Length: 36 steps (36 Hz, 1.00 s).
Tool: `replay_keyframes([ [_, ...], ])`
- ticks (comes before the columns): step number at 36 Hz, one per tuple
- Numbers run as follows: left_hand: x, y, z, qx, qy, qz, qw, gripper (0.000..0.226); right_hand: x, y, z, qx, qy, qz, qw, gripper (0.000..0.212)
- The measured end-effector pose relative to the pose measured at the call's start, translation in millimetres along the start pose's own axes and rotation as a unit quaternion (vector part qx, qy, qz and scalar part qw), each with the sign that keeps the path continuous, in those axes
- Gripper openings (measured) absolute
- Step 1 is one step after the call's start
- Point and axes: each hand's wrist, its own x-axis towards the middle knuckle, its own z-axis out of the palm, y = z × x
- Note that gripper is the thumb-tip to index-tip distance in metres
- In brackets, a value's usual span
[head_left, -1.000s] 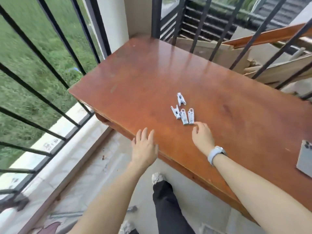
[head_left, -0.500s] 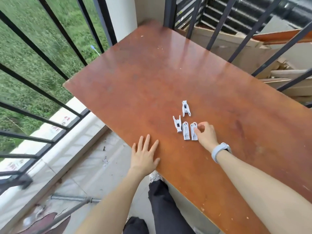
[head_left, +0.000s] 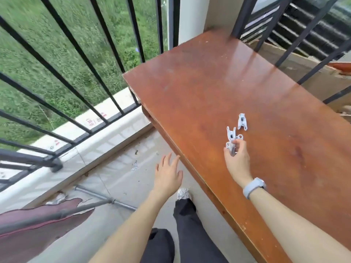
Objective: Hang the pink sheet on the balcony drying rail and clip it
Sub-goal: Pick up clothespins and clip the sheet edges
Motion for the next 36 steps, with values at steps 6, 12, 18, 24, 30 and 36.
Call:
replay_keyframes([
  [6,-62,-63,-27,-0.085,0.088,-0.108,0.987,0.049,-63,-67,63,0.037,-0.170,-0.048,0.984,0.049],
  [12,-140,-145,-68,-0.149,0.230,-0.195,0.942,0.044,-124,-140,136,-0.016,-0.304,-0.138,0.942,0.038],
  [18,-211,-209,-110,-0.193,0.420,-0.284,0.840,0.028,-184,-214,202,0.016,-0.411,-0.215,0.886,0.043],
  [24,-246,-231,-144,-0.196,0.564,-0.347,0.723,0.021,-239,-296,249,0.053,-0.503,-0.342,0.792,0.039],
  [30,-219,-236,-170,-0.207,0.646,-0.370,0.635,0.042,-247,-356,295,0.134,-0.565,-0.402,0.708,0.042],
  [36,-196,-240,-197,-0.194,0.726,-0.380,0.540,0.022,-253,-398,335,0.117,-0.551,-0.496,0.661,0.022],
])
